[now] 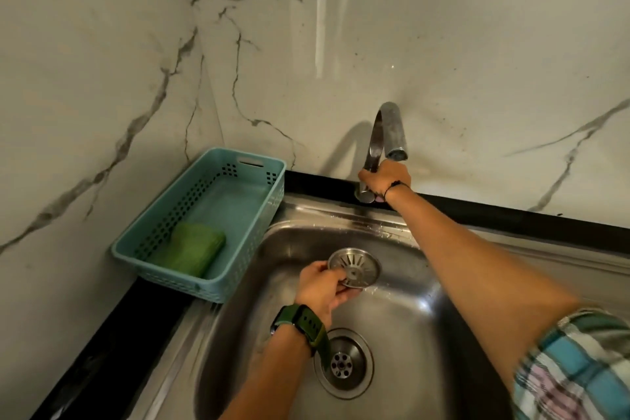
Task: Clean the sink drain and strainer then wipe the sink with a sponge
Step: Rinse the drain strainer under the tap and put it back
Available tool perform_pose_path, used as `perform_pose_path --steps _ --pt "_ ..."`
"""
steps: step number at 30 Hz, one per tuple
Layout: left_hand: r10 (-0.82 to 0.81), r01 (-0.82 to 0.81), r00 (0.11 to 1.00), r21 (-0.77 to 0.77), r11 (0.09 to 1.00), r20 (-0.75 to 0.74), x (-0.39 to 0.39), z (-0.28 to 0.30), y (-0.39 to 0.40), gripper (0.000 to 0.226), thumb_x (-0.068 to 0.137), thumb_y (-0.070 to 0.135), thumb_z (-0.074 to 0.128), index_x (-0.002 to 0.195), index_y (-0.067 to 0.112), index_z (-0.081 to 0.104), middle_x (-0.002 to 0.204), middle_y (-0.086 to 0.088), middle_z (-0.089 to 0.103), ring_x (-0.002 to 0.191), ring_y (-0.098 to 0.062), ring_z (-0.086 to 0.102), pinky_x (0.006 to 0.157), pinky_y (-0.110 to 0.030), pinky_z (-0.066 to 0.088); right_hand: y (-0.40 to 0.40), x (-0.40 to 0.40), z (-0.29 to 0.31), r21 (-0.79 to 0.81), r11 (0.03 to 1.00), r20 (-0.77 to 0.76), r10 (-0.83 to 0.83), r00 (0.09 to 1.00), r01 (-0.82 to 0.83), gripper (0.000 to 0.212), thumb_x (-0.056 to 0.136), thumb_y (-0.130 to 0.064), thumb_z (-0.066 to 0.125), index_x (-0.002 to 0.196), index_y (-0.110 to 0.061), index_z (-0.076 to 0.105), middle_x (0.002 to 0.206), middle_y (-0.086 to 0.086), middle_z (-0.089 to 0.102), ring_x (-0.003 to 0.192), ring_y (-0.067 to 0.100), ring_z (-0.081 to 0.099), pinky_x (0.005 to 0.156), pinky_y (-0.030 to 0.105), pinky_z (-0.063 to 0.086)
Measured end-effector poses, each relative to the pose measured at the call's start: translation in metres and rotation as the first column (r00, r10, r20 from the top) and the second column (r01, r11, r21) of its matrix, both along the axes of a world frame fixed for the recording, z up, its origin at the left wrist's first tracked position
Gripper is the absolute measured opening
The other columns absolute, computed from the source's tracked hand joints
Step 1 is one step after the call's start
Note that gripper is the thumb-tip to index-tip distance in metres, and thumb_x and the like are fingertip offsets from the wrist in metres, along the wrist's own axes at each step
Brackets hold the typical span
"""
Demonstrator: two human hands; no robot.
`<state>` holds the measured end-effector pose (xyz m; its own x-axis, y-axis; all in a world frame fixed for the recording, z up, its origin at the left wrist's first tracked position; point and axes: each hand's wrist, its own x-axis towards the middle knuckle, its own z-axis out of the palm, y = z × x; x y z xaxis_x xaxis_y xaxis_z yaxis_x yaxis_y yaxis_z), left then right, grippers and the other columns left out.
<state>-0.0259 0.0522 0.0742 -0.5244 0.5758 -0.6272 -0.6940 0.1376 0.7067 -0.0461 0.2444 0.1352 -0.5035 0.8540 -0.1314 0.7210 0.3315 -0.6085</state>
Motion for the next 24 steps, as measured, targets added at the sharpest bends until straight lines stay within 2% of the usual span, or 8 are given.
perform_pose_path --steps 3,10,14,17,20,24 --pt "-0.015 0.015 1.0 0.017 1.0 0.004 -0.001 0.001 0.003 0.014 0.089 -0.001 0.051 0.09 0.013 0.052 0.093 -0.01 0.061 0.083 -0.021 0.064 0.049 -0.02 0.055 0.003 -0.004 -0.001 -0.005 1.0 0.011 -0.003 1.0 0.003 0.038 0.084 -0.027 0.061 0.111 -0.001 0.059 0.109 0.019 0.065 0.094 0.034 0.065 0.083 0.041 0.056" --pt "-0.015 0.015 1.0 0.019 1.0 0.022 0.004 -0.002 0.003 0.015 0.089 -0.002 0.049 0.1 0.009 0.052 0.094 -0.011 0.06 0.081 -0.021 0.063 0.049 -0.021 0.054 -0.001 -0.003 -0.002 0.073 0.997 0.02 0.007 1.0 -0.008 0.034 0.087 -0.026 0.057 0.107 0.001 0.061 0.107 0.021 0.066 0.093 0.036 0.065 0.082 0.041 0.055" --pt "0.003 -0.004 0.999 0.033 0.999 0.035 0.008 -0.002 0.002 0.015 0.089 -0.004 0.048 0.088 0.01 0.052 0.095 -0.013 0.06 0.081 -0.023 0.062 0.048 -0.023 0.055 -0.003 -0.004 -0.002 0.128 0.992 0.046 0.004 0.999 -0.01 0.033 0.089 -0.026 0.054 0.107 0.002 0.061 0.107 0.021 0.065 0.095 0.036 0.063 0.073 0.035 0.049" --pt "0.01 -0.011 0.999 0.041 0.999 0.04 0.013 0.0 0.003 0.016 0.088 -0.005 0.049 0.087 0.011 0.052 0.093 -0.013 0.06 0.082 -0.024 0.062 0.046 -0.021 0.055 -0.008 -0.001 -0.004 0.189 0.979 0.144 0.047 0.989 -0.074 0.037 0.089 -0.032 0.054 0.106 0.0 0.06 0.103 0.019 0.065 0.092 0.035 0.063 0.07 0.034 0.047" --pt "0.007 -0.008 0.999 0.034 0.999 0.038 0.016 -0.001 0.004 0.017 0.088 -0.005 0.049 0.087 0.012 0.052 0.094 -0.013 0.06 0.082 -0.024 0.063 0.046 -0.022 0.055 -0.013 0.006 -0.01 0.338 0.925 0.3 0.07 0.951 -0.175 0.038 0.087 -0.039 0.055 0.101 -0.004 0.062 0.1 0.015 0.066 0.089 0.033 0.062 0.065 0.033 0.043" --pt "-0.002 0.001 0.999 0.021 1.0 0.036 0.018 -0.003 0.007 0.016 0.087 -0.003 0.051 0.087 0.013 0.052 0.098 -0.014 0.061 0.084 -0.025 0.064 0.046 -0.021 0.055 -0.015 0.0 -0.013 0.409 0.864 0.385 0.128 0.914 -0.293 0.027 0.09 -0.026 0.048 0.102 -0.007 0.062 0.104 0.013 0.065 0.094 0.032 0.062 0.067 0.032 0.041"
